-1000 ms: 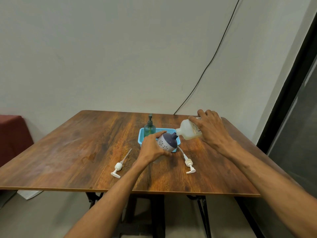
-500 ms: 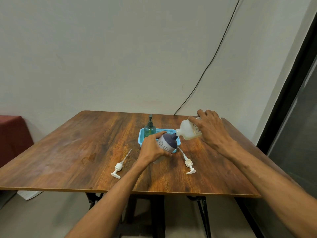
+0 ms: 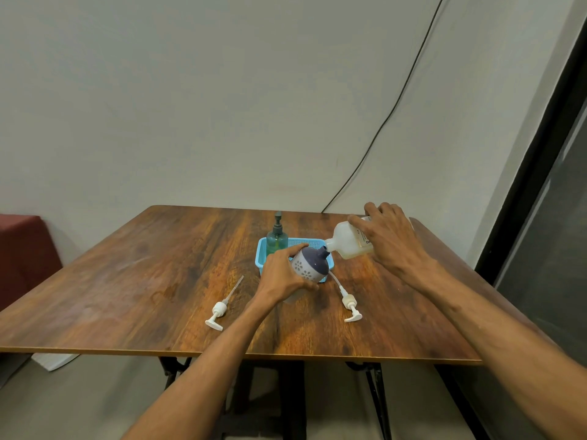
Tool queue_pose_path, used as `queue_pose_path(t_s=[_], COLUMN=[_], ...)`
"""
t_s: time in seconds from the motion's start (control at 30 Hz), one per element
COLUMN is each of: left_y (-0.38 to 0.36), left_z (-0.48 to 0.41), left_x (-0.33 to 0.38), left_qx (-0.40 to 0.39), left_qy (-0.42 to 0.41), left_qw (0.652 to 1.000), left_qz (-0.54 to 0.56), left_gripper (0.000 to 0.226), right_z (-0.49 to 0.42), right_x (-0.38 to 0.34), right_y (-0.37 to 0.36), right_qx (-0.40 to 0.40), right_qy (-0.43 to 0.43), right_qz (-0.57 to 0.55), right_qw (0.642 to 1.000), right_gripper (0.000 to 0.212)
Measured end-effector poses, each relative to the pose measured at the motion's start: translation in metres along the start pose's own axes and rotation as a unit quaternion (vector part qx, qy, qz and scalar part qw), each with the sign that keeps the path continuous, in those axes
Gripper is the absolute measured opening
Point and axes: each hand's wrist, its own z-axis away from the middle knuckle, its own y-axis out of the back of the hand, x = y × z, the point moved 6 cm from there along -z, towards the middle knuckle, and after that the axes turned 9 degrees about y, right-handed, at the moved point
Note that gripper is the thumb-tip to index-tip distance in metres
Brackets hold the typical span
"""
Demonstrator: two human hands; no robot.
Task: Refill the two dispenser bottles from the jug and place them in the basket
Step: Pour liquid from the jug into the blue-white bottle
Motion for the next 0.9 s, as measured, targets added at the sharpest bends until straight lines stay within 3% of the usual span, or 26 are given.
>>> queue_pose_path(t_s=[0.9], left_y=[-0.0009], left_z=[-0.0002], left_x=[-0.0013], left_qx=[0.001], left_qy=[0.002], left_qw=[1.0], left_qz=[-0.003], left_gripper=[0.094], right_z=[-0.0029], right_x=[-0.0009], right_y=[-0.0012], right_qx=[-0.001], right_qy=[0.007], right_qz=[0.007], right_qw=[1.0], right_gripper=[0.074])
